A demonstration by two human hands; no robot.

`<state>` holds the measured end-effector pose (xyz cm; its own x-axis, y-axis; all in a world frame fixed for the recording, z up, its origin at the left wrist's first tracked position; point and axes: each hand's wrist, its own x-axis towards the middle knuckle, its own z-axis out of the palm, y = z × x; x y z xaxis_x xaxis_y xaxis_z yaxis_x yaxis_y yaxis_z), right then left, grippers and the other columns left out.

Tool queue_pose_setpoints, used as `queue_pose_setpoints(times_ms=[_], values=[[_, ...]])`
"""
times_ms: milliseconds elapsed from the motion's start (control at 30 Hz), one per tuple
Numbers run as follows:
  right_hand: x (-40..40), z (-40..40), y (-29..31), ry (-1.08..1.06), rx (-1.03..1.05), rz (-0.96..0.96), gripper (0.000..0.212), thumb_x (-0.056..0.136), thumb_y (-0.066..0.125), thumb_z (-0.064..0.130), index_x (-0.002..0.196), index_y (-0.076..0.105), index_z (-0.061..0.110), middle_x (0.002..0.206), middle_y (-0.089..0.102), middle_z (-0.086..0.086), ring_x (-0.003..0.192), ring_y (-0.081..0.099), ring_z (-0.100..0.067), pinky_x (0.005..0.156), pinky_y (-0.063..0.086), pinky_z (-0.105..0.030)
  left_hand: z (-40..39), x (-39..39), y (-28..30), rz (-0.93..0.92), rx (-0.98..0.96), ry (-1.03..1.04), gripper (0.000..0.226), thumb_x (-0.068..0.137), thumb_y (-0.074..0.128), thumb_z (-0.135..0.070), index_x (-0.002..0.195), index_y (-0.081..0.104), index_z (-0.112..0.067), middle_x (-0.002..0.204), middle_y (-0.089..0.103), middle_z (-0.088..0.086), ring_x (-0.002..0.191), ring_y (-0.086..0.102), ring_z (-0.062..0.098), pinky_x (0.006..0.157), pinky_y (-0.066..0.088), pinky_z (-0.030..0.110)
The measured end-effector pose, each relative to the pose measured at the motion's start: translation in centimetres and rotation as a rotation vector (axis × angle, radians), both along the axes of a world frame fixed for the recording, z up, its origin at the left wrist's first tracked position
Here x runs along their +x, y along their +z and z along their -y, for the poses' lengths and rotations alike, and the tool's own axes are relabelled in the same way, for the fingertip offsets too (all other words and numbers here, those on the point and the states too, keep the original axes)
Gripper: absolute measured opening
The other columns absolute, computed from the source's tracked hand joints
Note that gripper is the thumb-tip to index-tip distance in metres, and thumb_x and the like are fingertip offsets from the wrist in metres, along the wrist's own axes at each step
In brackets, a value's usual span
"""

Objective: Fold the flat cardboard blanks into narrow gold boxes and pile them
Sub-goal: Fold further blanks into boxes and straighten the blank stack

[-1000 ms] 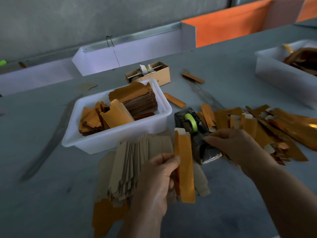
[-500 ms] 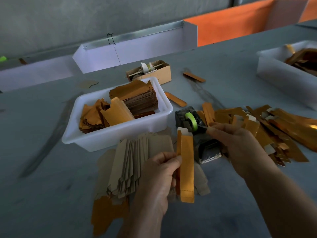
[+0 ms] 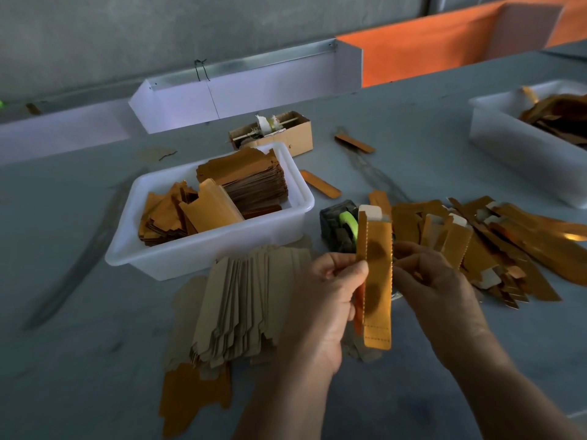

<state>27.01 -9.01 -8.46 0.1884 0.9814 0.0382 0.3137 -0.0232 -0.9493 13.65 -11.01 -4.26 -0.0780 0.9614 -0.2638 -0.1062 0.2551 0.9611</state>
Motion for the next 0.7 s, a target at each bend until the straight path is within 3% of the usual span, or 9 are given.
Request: queue_pose_setpoints(times_ms=[267,467,700], values=[[-0.2,0.4,-1.0,-0.039,0.084,0.068,0.016,0.082,0.068,0.015,0.068,0.062,0.022,0.114,0.055,0.020,0.089,0.057,0.000,0.068,0.045,-0.019,-0.9,1.4,-0.5,0.026,-0.009,-0.037,0.005,0.091,0.061,-0.012,0.087,0.063,-0.010,0.065,0.056,-0.001,0.039,0.045,-0.002,0.039,0.034,0.011],[-0.2,0.8,-1.2,-0.011,0.132,0.121,0.023,0.082,0.068,0.014,0.070,0.059,0.032,0.111,0.052,0.023,0.090,0.054,0.007,0.070,0.041,-0.012,-1.1,1.4,-0.6,-0.005,-0.034,-0.023,0.011,0.091,0.062,-0.013,0.080,0.063,-0.016,0.064,0.061,-0.005,0.041,0.050,-0.004,0.038,0.035,0.010],[-0.1,0.9,-1.4,-0.017,0.133,0.167,0.013,0.082,0.068,0.011,0.076,0.064,0.022,0.106,0.053,0.020,0.086,0.053,0.008,0.069,0.039,-0.009,-1.5,1.8,-0.4,-0.076,-0.049,-0.007,0.009,0.091,0.062,-0.015,0.083,0.064,-0.018,0.070,0.063,-0.006,0.043,0.054,-0.007,0.038,0.036,0.008]])
